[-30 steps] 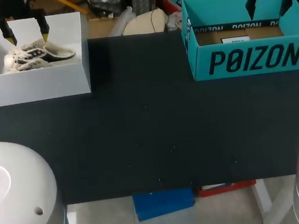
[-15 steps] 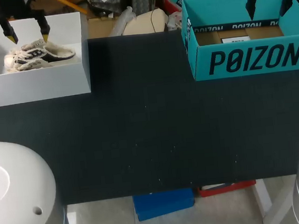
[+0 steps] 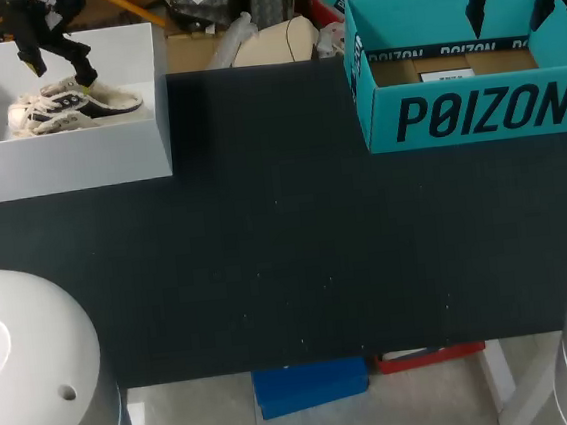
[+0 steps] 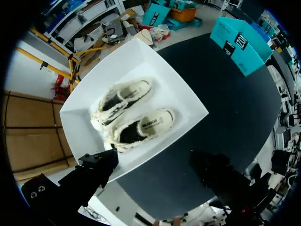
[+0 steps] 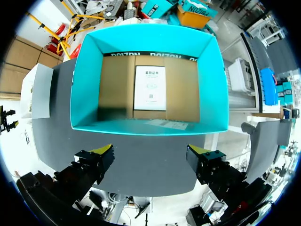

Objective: Take the shoe out of the shoebox, open the shoe tongue, remove and reinsert the insole, then place the shoe into the shoebox

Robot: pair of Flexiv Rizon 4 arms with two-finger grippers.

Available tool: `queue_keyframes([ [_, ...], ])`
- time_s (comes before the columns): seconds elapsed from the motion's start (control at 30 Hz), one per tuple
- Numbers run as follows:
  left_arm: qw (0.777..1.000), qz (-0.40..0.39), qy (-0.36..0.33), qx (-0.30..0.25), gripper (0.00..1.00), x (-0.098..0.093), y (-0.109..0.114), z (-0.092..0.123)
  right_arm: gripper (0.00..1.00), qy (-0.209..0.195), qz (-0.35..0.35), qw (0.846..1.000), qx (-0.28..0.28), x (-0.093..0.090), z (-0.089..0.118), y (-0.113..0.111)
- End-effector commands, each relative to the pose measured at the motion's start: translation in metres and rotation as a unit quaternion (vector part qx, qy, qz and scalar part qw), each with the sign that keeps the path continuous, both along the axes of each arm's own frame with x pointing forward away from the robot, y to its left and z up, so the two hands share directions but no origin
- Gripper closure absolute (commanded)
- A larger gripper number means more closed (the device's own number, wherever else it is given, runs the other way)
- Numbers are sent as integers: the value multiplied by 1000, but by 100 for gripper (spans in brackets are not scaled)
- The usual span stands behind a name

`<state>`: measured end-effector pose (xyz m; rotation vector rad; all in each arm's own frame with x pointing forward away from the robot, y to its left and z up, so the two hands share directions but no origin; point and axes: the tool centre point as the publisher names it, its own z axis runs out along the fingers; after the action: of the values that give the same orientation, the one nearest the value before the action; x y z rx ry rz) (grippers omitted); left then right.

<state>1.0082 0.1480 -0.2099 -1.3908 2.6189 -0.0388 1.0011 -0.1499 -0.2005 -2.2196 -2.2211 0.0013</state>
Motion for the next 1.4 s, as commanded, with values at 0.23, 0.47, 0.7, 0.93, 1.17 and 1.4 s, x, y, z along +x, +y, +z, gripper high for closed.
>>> queue_keyframes([
  [0.23, 858, -491, -103, 111, 0, -5, 0, -2, 0, 0, 0, 1000, 0, 0, 0, 0],
  [0.47, 832, -542, -70, 96, 70, 7, 12, -10, 0, 0, 0, 1000, 0, 0, 0, 0],
  [0.7, 820, -565, -48, 77, 73, 34, 32, -19, 0, 0, 0, 1000, 0, 0, 0, 0],
  [0.93, 822, -567, -31, 42, 67, 51, 41, -34, 0, 0, 0, 1000, 0, 0, 0, 0],
  [1.17, 822, -569, -6, 31, 54, 65, 42, -57, 0, 0, 0, 1000, 0, 0, 0, 0],
  [1.4, 830, -556, 15, 26, 55, 79, 41, -82, 0, 0, 0, 1000, 0, 0, 0, 0],
])
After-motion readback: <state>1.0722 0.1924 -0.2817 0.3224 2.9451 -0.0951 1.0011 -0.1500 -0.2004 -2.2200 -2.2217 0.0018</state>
